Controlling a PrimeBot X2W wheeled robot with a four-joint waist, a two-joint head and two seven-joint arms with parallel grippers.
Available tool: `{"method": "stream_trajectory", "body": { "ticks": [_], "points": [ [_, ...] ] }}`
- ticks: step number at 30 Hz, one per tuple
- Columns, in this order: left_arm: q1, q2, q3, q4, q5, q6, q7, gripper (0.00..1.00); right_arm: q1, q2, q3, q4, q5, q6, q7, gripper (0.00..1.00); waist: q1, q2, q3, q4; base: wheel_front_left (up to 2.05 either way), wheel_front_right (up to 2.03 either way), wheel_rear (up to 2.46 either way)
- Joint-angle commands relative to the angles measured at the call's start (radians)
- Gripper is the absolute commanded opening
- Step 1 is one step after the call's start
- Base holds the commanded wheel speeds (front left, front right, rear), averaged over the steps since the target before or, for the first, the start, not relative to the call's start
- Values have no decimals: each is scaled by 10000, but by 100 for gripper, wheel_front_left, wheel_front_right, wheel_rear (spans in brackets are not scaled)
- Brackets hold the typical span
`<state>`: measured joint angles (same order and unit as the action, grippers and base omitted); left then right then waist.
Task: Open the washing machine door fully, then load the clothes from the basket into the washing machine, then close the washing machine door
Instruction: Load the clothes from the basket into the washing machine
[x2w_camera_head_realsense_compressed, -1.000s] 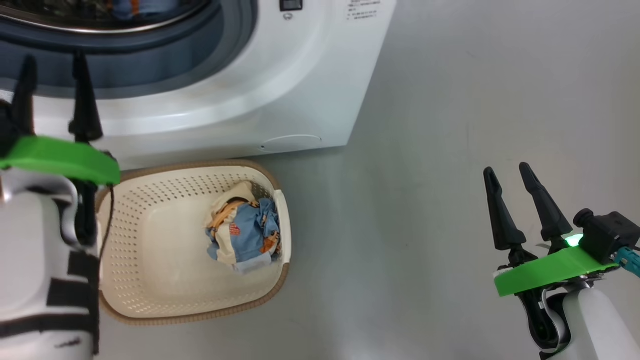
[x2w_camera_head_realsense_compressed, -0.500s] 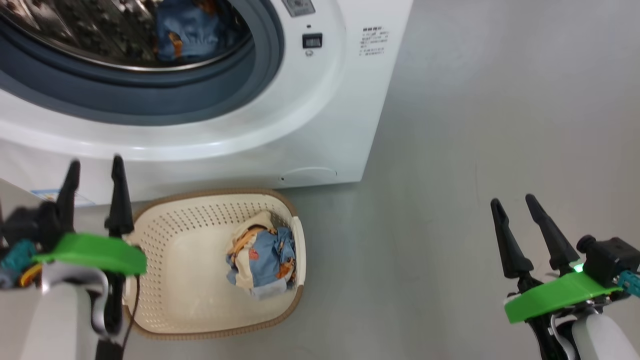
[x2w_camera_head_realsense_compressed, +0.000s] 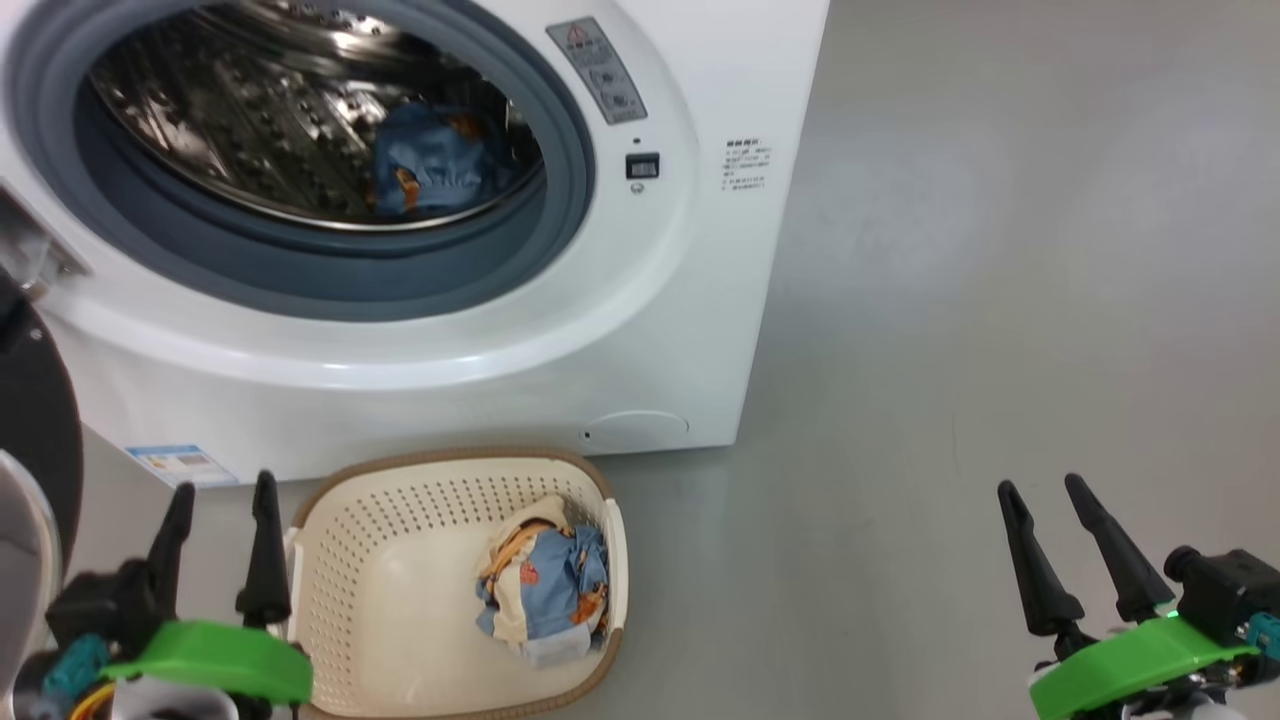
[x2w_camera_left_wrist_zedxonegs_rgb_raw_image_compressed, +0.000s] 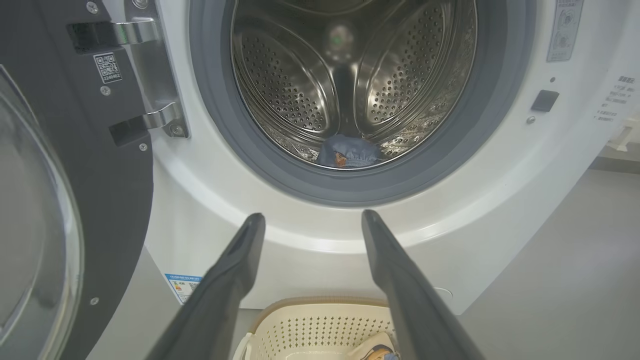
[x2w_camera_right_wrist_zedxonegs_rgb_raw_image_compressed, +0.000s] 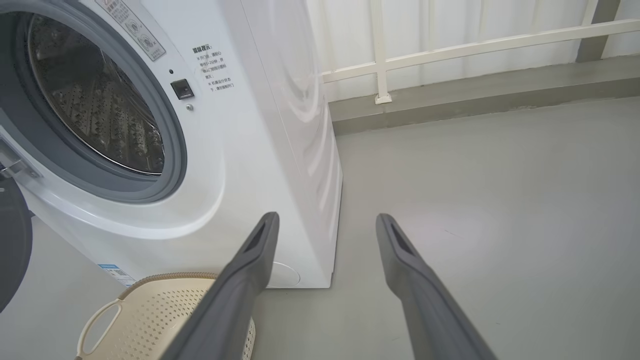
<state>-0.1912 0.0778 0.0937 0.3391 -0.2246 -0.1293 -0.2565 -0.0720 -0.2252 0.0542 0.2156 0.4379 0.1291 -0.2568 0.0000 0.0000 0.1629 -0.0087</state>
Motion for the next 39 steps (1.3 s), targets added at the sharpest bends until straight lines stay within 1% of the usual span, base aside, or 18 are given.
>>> {"method": "stream_trajectory", "body": {
  "ticks": [1,11,20,33,39],
  "points": [
    [160,158,366,-373,-18,-13,-53,100,171,-210,181,-208,105,16,-49,100,0,0,-337,36,0,0,0],
    [1536,25,608,-1179,145,-13,-53,100,958,-349,-64,-325,247,16,-49,100,0,0,-988,13,0,0,0],
    [2527,-78,801,-1970,341,-13,-53,100,1294,-380,-208,-476,279,16,-49,100,0,0,-1060,-17,0,0,0],
    [2540,-165,871,-2158,341,-13,-53,100,1185,-258,-277,-550,208,16,-49,100,0,0,-808,36,0,0,0],
    [2366,-198,662,-1937,272,-13,-53,100,1051,-167,-276,-585,173,16,-49,100,0,0,-618,46,0,0,0]
  ]
}}
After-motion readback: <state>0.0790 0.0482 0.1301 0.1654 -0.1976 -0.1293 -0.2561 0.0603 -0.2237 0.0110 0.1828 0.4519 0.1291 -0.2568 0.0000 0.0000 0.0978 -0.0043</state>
